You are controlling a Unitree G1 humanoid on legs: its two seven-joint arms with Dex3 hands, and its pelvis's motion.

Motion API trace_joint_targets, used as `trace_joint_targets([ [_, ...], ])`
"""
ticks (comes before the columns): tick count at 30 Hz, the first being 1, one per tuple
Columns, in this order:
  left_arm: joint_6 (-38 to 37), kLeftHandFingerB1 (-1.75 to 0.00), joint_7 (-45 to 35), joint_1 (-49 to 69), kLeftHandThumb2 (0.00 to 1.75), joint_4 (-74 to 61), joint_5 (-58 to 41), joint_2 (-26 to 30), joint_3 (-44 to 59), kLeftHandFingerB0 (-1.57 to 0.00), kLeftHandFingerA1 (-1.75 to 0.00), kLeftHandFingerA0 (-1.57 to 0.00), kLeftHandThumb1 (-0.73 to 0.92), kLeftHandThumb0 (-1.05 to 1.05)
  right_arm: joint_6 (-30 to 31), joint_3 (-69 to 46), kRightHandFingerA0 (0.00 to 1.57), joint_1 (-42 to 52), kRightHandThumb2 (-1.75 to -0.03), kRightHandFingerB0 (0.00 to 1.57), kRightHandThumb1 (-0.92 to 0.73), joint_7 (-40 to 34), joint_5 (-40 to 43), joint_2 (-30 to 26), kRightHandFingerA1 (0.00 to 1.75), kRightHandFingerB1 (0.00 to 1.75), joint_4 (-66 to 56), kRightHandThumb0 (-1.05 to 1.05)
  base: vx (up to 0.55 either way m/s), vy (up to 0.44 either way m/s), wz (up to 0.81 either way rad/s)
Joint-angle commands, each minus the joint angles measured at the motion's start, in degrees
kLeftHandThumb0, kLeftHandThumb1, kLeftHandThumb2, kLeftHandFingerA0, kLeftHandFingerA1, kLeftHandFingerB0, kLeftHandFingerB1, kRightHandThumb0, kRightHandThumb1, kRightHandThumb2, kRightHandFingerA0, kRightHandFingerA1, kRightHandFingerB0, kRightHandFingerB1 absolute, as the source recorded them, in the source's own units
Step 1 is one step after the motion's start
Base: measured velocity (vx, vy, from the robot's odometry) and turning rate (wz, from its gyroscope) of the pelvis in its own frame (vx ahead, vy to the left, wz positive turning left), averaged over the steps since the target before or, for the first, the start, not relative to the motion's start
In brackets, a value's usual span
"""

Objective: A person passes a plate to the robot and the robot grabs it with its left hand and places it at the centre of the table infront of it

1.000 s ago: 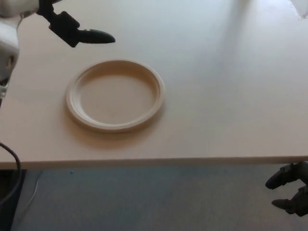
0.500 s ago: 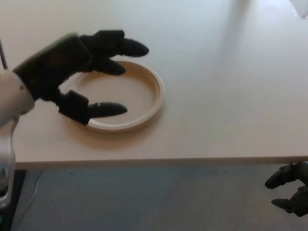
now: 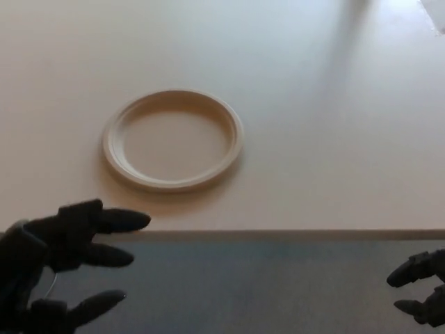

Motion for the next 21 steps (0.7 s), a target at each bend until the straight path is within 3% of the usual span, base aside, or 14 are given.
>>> trace_joint_targets([
  [1, -16.8, -0.52, 5.4, 7.3, 0.79, 14.8, -1.4, 0.1, 0.0, -0.51, -0.57, -0.68, 0.5, -0.54, -3.4, -1.6, 0.74, 8.0, -0.58, 0.5, -0.61, -6.1, 1.3, 0.4, 0.7, 0.52, -0.3, -0.46, 0.0, 0.0, 0.0],
  [2, -17.5, -0.43, 6.5, 7.0, 0.57, 16.6, -0.7, 0.2, -0.5, -0.55, -0.5, -0.72, 0.59, -0.39, -3.4, -1.6, 0.76, 8.3, -0.58, 0.52, -0.63, -6.2, 1.2, 0.4, 0.72, 0.52, -0.4, -0.47, 0.0, 0.0, 0.0],
  [3, -18.1, -0.43, 7.8, 6.4, 0.57, 18.6, 0.1, 0.4, -1.0, -0.55, -0.5, -0.72, 0.59, -0.39, -3.3, -1.6, 0.76, 8.4, -0.58, 0.52, -0.63, -6.4, 1.1, 0.4, 0.72, 0.52, -0.5, -0.47, 0.0, 0.0, 0.0],
  [4, -18.1, -0.53, 10.0, 5.7, 0.8, 21.7, 2.5, 0.9, -1.7, -0.54, -0.58, -0.71, 0.49, -0.54, -3.3, -1.5, 0.77, 9.0, -0.57, 0.54, -0.62, -6.7, 1.0, 0.6, 0.72, 0.54, -0.6, -0.49, 0.0, 0.0, 0.0],
  [5, -18.1, -0.41, 11.8, 5.2, 0.56, 24.8, 4.1, 1.2, -2.3, -0.59, -0.46, -0.76, 0.58, -0.47, -3.4, -1.6, 0.77, 9.7, -0.57, 0.53, -0.62, -7.0, 0.9, 0.7, 0.69, 0.52, -0.7, -0.47, 0.0, 0.0, 0.0],
  [6, -18.2, -0.41, 13.0, 4.9, 0.56, 27.0, 4.8, 1.3, -2.8, -0.59, -0.46, -0.76, 0.58, -0.47, -3.6, -1.6, 0.77, 10.1, -0.57, 0.53, -0.62, -7.1, 0.9, 0.6, 0.69, 0.52, -0.7, -0.47, 0.0, 0.0, 0.0],
  [7, -17.8, -0.43, 14.3, 4.5, 0.6, 28.6, 5.8, 1.5, -3.1, -0.57, -0.48, -0.73, 0.53, -0.51, -3.8, -1.6, 0.78, 10.3, -0.92, 0.44, -0.44, -7.4, 0.9, 0.6, 0.8, 0.62, -0.8, -0.46, 0.0, 0.0, 0.0],
  [8, -17.7, -0.43, 14.9, 4.3, 0.6, 29.2, 6.1, 1.7, -3.3, -0.57, -0.48, -0.73, 0.53, -0.51, -3.8, -1.7, 0.78, 10.4, -0.92, 0.44, -0.44, -7.5, 0.9, 0.6, 0.8, 0.62, -0.9, -0.46, 0.0, 0.0, 0.0],
  [9, -18.1, -0.42, 16.3, 3.8, 0.6, 31.7, 7.0, 2.2, -3.7, -0.56, -0.48, -0.71, 0.54, -0.51, -4.1, -1.7, 0.77, 10.7, -0.57, 0.53, -0.61, -7.5, 0.8, 0.6, 0.71, 0.52, -1.0, -0.47, 0.0, 0.0, 0.0],
  [15, -22.7, -0.41, 20.7, -0.3, 0.58, 44.8, 7.1, 5.6, -4.1, -0.53, -0.45, -0.65, 0.59, -0.5, -4.3, -2.7, 0.72, 10.5, -0.59, 0.43, -0.66, -8.5, 1.4, 0.9, 0.74, 0.51, -1.1, -0.57, 0.0, 0.0, 0.0],
  [16, -23.5, -0.51, 21.4, -0.8, 0.8, 46.9, 7.2, 6.3, -4.2, -0.47, -0.55, -0.56, 0.49, -0.55, -4.5, -3.2, 0.68, 10.7, -0.59, 0.41, -0.66, -8.7, 1.9, 1.0, 0.74, 0.51, -1.1, -0.59, 0.0, 0.0, 0.0],
  [17, -24.3, -0.51, 22.0, -1.3, 0.8, 48.9, 7.1, 6.9, -4.5, -0.47, -0.55, -0.56, 0.49, -0.55, -4.7, -3.6, 0.68, 10.8, -0.59, 0.41, -0.66, -8.8, 2.1, 1.1, 0.74, 0.51, -1.2, -0.59, 0.0, 0.0, 0.0],
  [18, -24.5, -0.39, 22.9, -1.8, 0.59, 50.5, 7.4, 7.6, -4.9, -0.5, -0.43, -0.61, 0.6, -0.53, -5.0, -3.9, 0.65, 10.9, -0.6, 0.37, -0.66, -8.8, 2.2, 1.2, 0.74, 0.51, -1.2, -0.6, 0.0, 0.0, 0.0],
  [21, -25.2, -0.38, 25.1, -4.3, 0.59, 56.0, 8.6, 10.4, -6.1, -0.47, -0.42, -0.57, 0.61, -0.54, -5.7, -4.6, 0.62, 10.8, -0.61, 0.33, -0.71, -9.3, 2.3, 1.5, 0.74, 0.5, -1.3, -0.64, 0.0, 0.0, 0.0],
])
